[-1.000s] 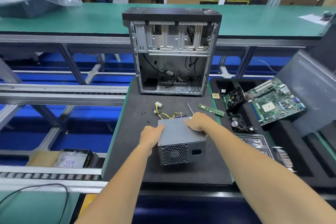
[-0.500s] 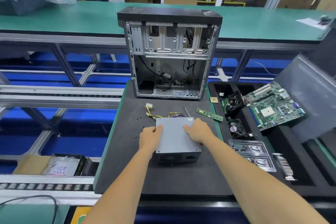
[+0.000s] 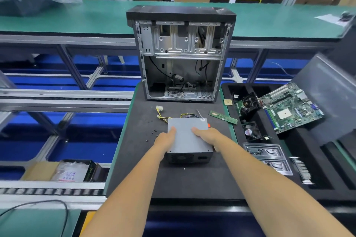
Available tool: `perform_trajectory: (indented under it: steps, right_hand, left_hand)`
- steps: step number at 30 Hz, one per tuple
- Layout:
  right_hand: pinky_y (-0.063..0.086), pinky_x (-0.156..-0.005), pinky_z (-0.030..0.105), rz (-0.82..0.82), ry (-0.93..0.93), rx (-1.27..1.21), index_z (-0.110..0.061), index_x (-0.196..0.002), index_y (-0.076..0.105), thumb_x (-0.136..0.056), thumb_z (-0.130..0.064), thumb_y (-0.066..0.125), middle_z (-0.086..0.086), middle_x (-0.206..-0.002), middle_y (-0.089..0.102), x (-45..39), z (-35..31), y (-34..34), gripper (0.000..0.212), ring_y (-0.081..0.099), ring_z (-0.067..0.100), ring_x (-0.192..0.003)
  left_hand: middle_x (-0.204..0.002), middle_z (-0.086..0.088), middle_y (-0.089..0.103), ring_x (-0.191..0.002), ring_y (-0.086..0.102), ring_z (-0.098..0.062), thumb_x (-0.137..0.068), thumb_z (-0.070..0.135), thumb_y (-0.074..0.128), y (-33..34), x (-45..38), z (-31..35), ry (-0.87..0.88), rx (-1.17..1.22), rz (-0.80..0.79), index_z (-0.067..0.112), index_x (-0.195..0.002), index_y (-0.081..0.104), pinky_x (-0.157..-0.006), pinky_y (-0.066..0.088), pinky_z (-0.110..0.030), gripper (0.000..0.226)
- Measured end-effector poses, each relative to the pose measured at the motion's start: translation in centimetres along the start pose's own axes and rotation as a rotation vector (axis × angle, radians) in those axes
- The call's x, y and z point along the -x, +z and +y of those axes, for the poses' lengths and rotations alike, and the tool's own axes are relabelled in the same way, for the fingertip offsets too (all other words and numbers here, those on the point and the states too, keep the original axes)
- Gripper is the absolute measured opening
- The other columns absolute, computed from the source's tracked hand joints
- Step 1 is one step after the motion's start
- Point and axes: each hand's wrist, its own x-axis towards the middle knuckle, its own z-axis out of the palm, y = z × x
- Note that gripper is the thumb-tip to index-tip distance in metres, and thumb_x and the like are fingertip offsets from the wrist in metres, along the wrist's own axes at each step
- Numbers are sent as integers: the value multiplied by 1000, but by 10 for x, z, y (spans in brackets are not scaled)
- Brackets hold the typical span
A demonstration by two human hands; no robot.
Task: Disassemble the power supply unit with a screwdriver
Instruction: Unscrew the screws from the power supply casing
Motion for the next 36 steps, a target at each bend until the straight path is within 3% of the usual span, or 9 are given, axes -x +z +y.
perform_trajectory:
  steps: [2,7,10,15,19,21,24,31,36]
  right_hand:
    - [48,-58,26,-15,14,-60,-13,-115,58,-84,-47,70,5,-114,67,2,2,-1,47,64,17,-81]
    - [55,-87,37,9,26,-114,-11,-119,60,-79,-45,75,6,-112,68,-5,3,4,55,68,24,-96]
    - [54,-91,40,25,40,-118,-10,-118,60,-75,-45,79,7,-113,68,-7,3,4,58,67,25,-97]
    - [49,-61,28,31,56,-113,-11,-114,57,-76,-46,78,4,-105,64,-7,-1,1,56,64,18,-81]
    - [42,-37,16,4,70,-130,-16,-94,56,-81,-42,74,-3,-88,64,-11,-1,-3,35,61,10,-63]
    - [42,-34,15,-19,70,-143,-17,-90,55,-81,-41,74,-4,-82,64,-10,-1,-5,32,63,10,-61]
    - [50,-45,21,-67,69,-170,-15,-102,58,-81,-42,74,1,-91,70,-9,-4,-6,38,70,16,-70]
    - [55,-60,29,-95,70,-215,-14,-121,56,-82,-45,72,5,-104,71,-3,-4,-2,53,72,21,-83]
    - [55,-87,37,-57,48,-230,-10,-128,52,-84,-45,68,7,-116,67,-4,0,1,58,68,25,-98]
  left_hand:
    - [-123,-4,53,-106,51,-22,-92,59,35,1,1,-2,6,2,-25,7,-130,48,-85,38,-32,66]
    - [-116,-4,58,-103,56,-23,-93,56,37,2,-4,-3,30,33,-4,6,-123,52,-89,45,-34,61]
    - [-117,-4,53,-103,52,-23,-95,53,34,4,-6,-1,11,62,7,6,-127,46,-82,41,-33,58]
    - [-128,-6,49,-109,50,-25,-96,48,31,6,-10,2,-13,75,32,5,-133,41,-85,41,-33,58]
    - [-128,-5,47,-104,46,-24,-97,45,29,10,-12,4,-45,121,45,7,-136,40,-80,36,-32,56]
    - [-132,-6,46,-104,45,-24,-97,45,27,11,-12,6,-64,131,51,8,-138,39,-82,36,-33,56]
    - [-139,-6,43,-104,41,-24,-98,44,25,10,-13,12,-108,167,56,10,-142,34,-86,35,-34,56]
    - [-149,-6,33,-132,34,-29,-97,52,25,6,-9,20,-147,186,42,14,-148,18,-106,31,-41,65]
    - [-154,-1,22,-139,27,-24,-92,65,27,1,-5,15,-112,210,-52,17,-151,14,-111,29,-40,77]
